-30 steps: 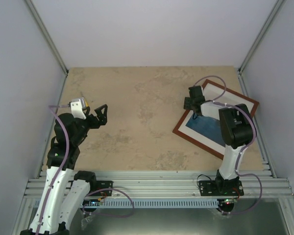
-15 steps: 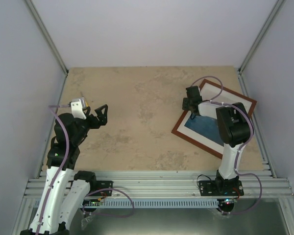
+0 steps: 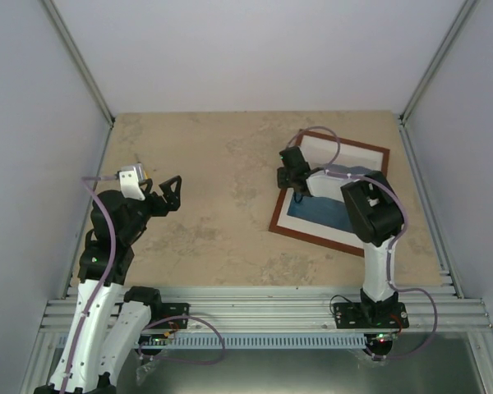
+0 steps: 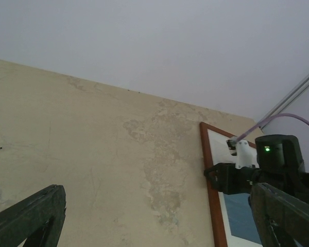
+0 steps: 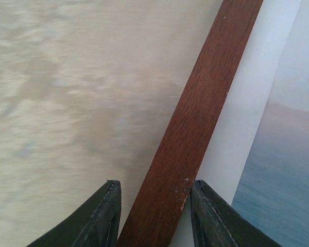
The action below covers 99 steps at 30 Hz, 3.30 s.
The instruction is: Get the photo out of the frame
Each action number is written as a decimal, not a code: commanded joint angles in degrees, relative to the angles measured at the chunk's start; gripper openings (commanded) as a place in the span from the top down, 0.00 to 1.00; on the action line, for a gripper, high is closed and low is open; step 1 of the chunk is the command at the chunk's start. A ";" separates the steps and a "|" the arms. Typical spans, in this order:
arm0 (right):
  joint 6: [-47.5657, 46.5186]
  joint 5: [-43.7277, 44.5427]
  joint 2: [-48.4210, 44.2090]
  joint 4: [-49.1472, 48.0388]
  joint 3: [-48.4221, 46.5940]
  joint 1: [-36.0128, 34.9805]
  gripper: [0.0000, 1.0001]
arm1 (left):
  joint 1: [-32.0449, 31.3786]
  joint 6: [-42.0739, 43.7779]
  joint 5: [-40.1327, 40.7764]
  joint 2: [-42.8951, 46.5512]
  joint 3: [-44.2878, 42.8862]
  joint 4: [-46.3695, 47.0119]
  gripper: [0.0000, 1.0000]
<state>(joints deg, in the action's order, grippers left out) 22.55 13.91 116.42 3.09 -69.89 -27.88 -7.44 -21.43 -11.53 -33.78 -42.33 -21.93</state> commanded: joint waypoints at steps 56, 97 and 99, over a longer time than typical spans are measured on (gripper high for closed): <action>-4.28 -24.17 -26.23 -7.06 30.35 22.08 0.46 | -22.20 -17.35 7.02 -51.56 2.58 26.46 0.07; -5.08 -19.39 -24.35 -5.50 29.30 20.03 0.37 | -24.99 -14.04 9.47 -66.92 -4.79 23.59 0.22; -5.46 -21.39 -23.20 -5.46 28.83 19.99 0.37 | -25.06 -13.77 9.30 -67.58 -5.08 23.18 0.23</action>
<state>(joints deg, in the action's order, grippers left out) 17.76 -4.89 90.80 -3.70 -39.97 -8.12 -32.25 -35.94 -1.56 -98.85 -46.81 3.42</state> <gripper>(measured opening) 0.627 0.775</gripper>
